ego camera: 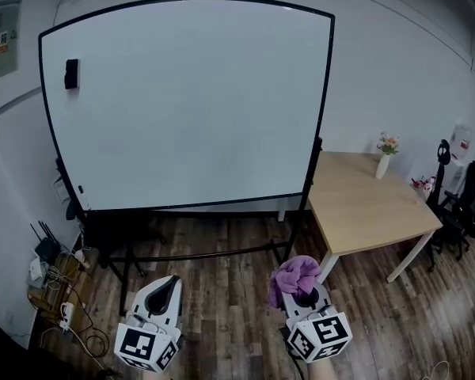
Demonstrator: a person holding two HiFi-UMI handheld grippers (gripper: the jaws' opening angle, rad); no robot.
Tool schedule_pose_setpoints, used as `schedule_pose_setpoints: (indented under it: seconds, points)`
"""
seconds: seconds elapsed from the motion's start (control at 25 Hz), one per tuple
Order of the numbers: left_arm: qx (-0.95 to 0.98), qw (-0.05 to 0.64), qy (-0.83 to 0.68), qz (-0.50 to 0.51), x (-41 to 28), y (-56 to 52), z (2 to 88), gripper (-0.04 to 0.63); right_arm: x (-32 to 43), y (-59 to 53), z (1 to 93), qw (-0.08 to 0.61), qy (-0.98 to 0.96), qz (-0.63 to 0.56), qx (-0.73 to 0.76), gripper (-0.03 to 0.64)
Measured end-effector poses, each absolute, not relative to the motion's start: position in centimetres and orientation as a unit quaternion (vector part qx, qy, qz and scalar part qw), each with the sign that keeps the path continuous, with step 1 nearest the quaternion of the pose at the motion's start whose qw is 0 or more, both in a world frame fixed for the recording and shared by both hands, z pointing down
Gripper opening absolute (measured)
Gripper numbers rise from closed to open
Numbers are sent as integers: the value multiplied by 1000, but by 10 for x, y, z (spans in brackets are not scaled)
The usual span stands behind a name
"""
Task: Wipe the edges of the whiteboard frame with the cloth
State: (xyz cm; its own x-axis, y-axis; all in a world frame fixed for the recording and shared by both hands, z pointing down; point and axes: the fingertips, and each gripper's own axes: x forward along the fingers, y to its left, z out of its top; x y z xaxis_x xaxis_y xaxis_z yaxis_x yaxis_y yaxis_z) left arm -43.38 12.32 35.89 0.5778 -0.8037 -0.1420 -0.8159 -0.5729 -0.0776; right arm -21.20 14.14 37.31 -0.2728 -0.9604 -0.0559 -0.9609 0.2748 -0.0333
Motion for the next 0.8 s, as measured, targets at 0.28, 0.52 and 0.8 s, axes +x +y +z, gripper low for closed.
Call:
schedule_pose_setpoints:
  seconds: [0.28,0.52,0.8]
  points:
    - [-896,73,436,51,-445,108,358,16,-226,136,373,33,784,12,-620,87]
    - [-905,71,414,59,-440,95,356,15,-223,132,370,26,770,16,-638,87]
    - [-910,70,404,64,-425,81,354,17,-210,122,366,25,764,20,-645,87]
